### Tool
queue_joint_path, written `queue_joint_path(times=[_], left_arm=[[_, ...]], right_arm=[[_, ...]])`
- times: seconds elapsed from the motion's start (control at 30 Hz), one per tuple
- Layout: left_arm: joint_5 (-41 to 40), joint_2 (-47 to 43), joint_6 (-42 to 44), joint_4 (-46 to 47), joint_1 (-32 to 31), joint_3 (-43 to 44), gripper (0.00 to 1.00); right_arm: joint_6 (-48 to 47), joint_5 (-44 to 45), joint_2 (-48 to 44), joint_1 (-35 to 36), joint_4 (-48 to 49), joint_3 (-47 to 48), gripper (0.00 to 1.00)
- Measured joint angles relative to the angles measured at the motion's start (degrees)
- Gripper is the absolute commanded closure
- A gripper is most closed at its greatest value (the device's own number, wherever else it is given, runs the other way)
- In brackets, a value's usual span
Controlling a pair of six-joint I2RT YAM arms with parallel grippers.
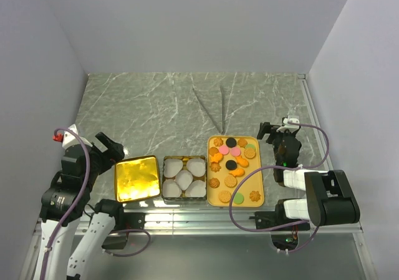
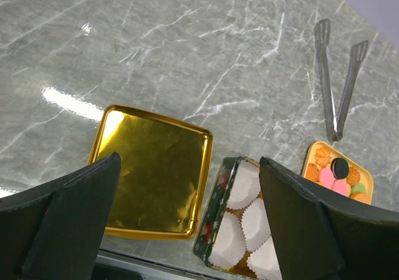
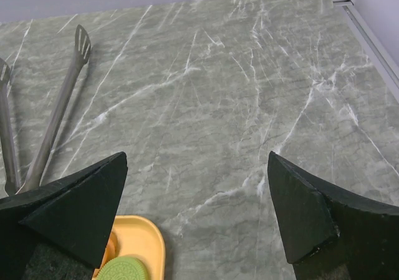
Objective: Pack the cookies
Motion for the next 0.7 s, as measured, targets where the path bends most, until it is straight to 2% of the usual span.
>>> queue_joint_path(times=[0.23, 0.6, 0.7], left_arm=[[-1.20, 0.02, -0.22, -1.51, -0.04, 0.00, 0.01], [1.38, 1.20, 0.55, -0.72, -0.24, -1.66, 0.00], [1.38, 1.20, 0.48, -0.70, -0.66, -1.73, 0.00]], right_arm=[[0.00, 0.00, 0.00, 0.00, 0.00, 0.00, 0.00], [0.31, 1.05, -0.22, 0.00, -0.44, 0.39, 0.00], [1.55, 4.22, -3.58, 0.02, -6.54, 1.75, 0.00]])
